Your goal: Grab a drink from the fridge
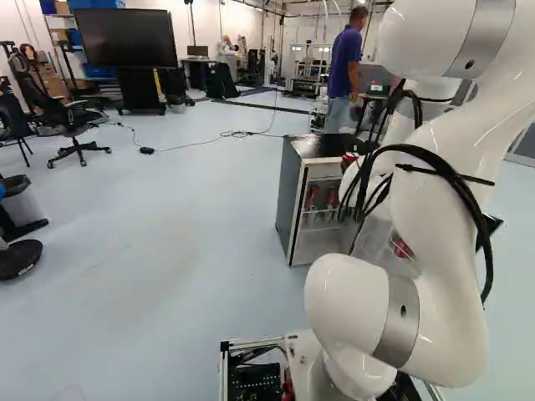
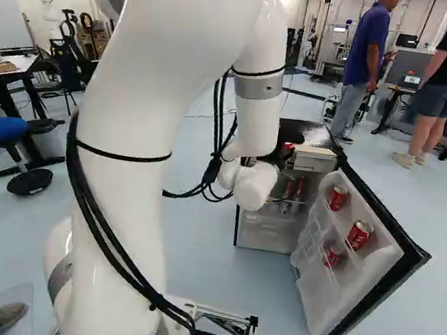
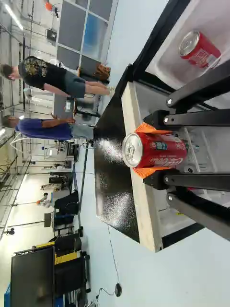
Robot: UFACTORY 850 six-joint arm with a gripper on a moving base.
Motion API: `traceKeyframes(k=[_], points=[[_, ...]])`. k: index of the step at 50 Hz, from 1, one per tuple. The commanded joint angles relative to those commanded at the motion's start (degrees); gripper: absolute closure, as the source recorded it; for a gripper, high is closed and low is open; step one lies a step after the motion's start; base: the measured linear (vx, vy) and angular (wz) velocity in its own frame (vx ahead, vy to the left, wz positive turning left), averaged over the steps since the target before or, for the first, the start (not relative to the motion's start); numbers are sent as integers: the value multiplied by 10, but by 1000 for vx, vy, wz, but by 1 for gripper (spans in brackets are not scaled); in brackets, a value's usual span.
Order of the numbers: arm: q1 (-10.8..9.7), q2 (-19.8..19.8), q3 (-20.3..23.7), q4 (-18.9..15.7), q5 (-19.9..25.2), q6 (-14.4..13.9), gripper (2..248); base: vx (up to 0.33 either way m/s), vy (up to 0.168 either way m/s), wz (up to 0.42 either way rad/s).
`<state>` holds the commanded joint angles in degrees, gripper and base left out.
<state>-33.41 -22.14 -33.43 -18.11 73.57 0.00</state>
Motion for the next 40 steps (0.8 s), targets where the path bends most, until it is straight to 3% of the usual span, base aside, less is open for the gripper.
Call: traceKeyframes(k=[40], points=[[11,28,-30,0,-50,0,160,0,0,0]])
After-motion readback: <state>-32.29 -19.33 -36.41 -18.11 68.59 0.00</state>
